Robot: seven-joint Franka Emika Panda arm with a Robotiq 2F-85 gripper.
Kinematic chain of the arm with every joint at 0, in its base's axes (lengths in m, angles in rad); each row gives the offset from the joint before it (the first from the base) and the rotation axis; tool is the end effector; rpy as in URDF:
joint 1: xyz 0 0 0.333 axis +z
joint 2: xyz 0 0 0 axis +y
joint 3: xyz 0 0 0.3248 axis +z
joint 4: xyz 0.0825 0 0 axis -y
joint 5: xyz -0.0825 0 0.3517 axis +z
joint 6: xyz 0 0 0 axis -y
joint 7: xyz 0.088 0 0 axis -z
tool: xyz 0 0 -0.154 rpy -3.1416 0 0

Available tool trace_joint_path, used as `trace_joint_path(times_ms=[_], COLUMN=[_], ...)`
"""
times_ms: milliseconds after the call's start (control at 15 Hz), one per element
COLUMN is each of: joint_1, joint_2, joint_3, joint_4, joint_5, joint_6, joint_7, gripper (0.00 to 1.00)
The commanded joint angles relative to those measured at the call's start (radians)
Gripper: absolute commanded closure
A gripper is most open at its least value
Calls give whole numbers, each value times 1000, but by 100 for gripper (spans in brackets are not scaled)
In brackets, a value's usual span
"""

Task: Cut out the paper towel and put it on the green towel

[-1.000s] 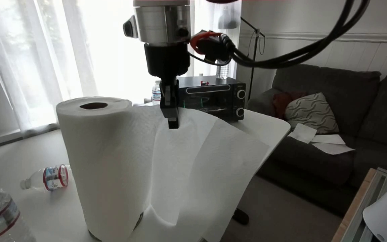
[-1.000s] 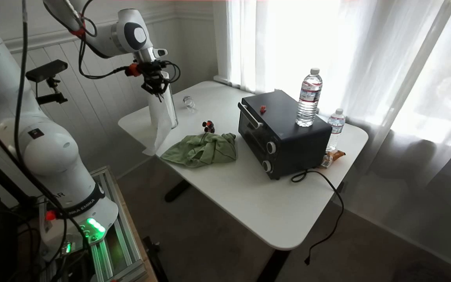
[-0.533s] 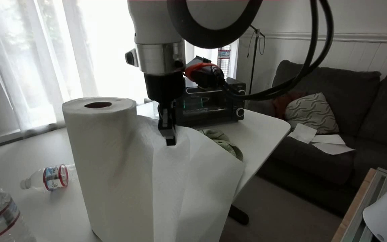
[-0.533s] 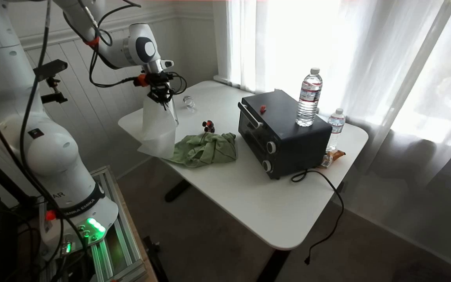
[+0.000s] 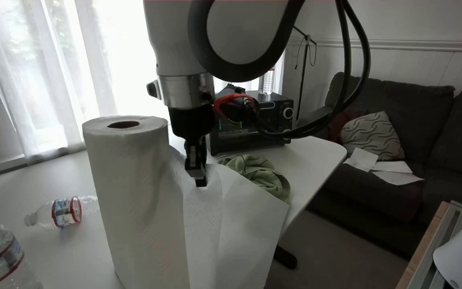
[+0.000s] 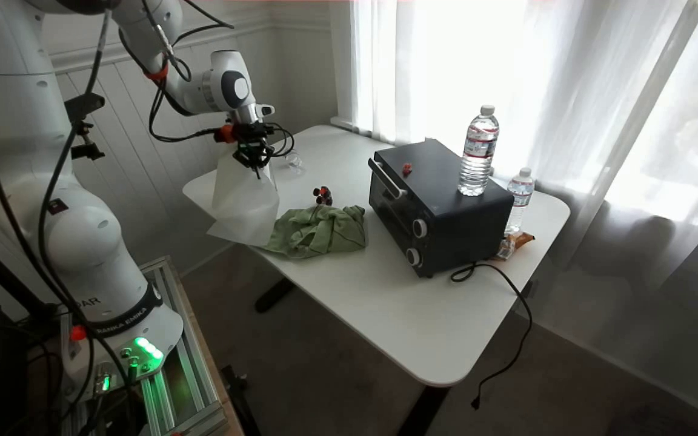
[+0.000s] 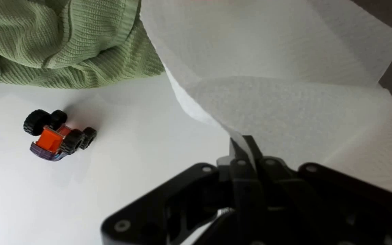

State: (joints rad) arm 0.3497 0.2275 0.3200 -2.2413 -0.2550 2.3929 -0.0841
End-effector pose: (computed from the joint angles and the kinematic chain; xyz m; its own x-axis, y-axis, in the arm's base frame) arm 0.4093 0.3132 0.2530 0.5902 0.8039 -0.0737 0.8069 -0.5846 0.0844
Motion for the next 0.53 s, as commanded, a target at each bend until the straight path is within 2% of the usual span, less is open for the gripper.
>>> trace_joint_path(times_ms=[0, 467], joint_1=[7, -26], joint_2=[50, 100], joint_3=[-9, 27], joint_4=[37, 44], joint_5=[-21, 58], joint_6=[7, 89], joint_7=[-11, -206], gripper=[100, 100])
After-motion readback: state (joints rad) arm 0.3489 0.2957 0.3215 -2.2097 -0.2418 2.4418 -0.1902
